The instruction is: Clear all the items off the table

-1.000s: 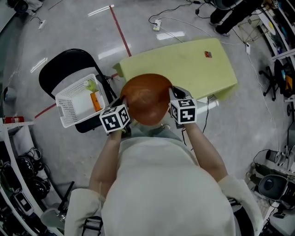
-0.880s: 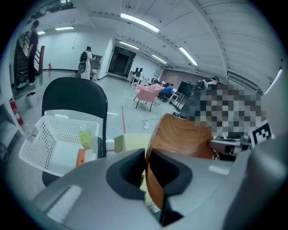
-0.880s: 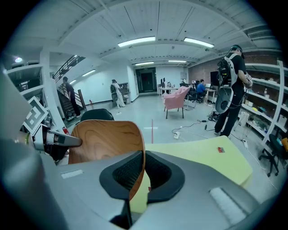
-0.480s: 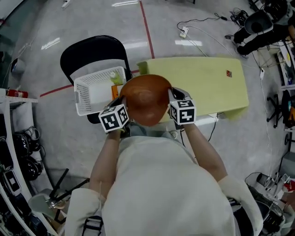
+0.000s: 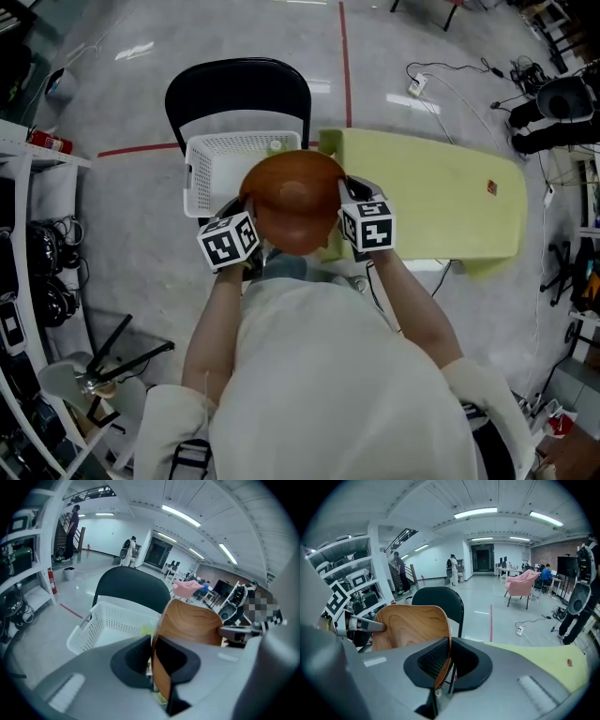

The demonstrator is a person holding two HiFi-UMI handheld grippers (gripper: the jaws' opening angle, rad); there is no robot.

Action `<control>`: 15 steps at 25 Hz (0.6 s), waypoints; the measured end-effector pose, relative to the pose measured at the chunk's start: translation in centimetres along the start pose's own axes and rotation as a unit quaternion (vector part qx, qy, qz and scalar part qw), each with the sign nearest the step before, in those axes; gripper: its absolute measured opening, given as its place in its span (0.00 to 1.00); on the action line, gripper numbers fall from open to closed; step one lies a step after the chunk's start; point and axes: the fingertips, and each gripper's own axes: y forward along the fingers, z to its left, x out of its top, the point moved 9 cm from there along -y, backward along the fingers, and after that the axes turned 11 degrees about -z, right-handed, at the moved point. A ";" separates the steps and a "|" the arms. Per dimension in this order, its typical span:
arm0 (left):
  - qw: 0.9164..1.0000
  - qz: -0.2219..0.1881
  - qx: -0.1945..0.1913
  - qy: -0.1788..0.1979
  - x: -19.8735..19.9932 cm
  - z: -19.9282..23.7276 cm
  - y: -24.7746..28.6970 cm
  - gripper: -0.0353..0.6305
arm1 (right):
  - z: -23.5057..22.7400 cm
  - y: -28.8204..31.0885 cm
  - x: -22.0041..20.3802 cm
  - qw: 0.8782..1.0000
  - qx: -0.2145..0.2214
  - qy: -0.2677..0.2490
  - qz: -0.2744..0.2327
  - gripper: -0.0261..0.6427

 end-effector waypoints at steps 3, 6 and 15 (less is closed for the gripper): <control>1.000 -0.004 0.017 -0.009 0.4 2.0 -0.2 0.11 | 1.5 1.9 0.7 1.000 0.017 -0.008 0.004 0.07; 0.999 -0.006 0.032 -0.019 0.7 4.1 -0.2 0.11 | 3.1 3.9 1.2 0.999 0.033 -0.016 0.011 0.07; 0.996 -0.007 0.072 -0.045 1.1 9.8 0.4 0.11 | 7.3 9.8 2.0 0.996 0.073 -0.039 0.033 0.07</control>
